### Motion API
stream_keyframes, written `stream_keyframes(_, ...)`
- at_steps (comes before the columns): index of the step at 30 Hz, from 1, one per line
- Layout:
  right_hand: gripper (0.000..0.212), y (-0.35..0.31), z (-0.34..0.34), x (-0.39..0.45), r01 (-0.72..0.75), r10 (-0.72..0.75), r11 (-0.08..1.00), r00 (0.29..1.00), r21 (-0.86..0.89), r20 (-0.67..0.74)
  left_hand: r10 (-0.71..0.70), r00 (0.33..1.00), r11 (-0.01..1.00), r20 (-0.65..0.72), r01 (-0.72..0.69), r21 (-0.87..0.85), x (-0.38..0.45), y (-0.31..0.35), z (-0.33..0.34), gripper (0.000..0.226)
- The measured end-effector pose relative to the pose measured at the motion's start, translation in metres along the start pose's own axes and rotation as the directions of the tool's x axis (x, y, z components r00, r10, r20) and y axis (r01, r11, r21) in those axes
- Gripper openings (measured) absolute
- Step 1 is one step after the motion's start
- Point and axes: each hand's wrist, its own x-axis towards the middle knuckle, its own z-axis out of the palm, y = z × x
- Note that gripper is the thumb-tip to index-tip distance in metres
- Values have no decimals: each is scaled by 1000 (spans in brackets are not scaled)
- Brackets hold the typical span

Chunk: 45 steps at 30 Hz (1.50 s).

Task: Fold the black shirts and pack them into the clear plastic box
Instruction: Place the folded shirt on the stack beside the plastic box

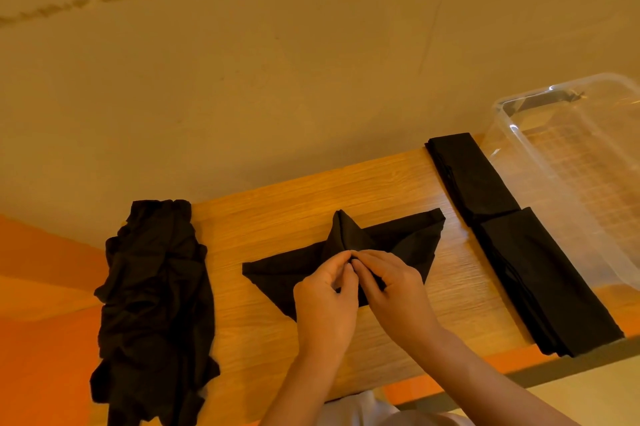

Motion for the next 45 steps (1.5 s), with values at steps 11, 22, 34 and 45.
stream_keyframes(11,21,11,-22,13,-83,70,993,986,85,149,-227,930,929,288,295,-222,24,-1,-16,39)
stream_keyframes(22,37,8,-16,6,-22,18,992,999,121,33,-447,765,868,464,247,430,170,-31,20,33)
stream_keyframes(34,32,7,-22,12,51,-49,996,999,68,-17,-190,811,808,553,-190,557,209,-49,35,20)
stream_keyframes(45,48,7,-67,25,161,-164,980,986,-114,-18,-131,870,856,475,-143,498,221,-3,-36,12)
